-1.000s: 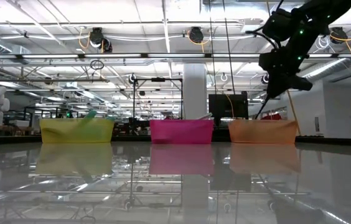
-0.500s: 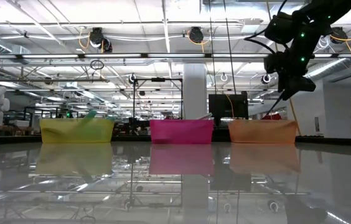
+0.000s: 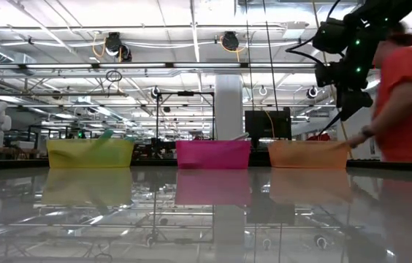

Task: Sort silverware by color (type)
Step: Put the black spoon into the orange bin

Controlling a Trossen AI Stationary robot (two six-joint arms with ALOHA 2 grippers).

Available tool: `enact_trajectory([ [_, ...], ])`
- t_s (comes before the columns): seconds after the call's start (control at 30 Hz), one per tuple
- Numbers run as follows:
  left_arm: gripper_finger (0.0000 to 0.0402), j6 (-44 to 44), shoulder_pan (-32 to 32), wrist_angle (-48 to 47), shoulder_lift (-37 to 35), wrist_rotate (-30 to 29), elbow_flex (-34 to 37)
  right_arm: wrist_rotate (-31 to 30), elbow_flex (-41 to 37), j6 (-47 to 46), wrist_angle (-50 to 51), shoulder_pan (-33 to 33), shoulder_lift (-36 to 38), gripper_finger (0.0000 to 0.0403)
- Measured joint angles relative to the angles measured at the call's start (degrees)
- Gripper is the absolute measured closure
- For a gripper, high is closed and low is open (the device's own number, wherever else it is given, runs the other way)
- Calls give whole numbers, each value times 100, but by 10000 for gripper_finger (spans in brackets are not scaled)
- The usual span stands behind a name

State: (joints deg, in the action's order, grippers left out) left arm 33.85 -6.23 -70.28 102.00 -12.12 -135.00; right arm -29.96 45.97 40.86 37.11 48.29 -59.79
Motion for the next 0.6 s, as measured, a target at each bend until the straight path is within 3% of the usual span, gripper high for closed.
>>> enact_trajectory([
  [0.13, 233, 95, -100, -15, 0, -4, 0, 212, 249, -147, 380, -31, 11, 107],
  [0.4, 233, 213, -189, -17, 0, -2, 0, 1262, 497, -665, 516, -2, -92, 121],
  [0.6, 233, 281, -197, -17, 0, -2, 0, 814, 420, -1187, 297, 181, -659, 115],
])
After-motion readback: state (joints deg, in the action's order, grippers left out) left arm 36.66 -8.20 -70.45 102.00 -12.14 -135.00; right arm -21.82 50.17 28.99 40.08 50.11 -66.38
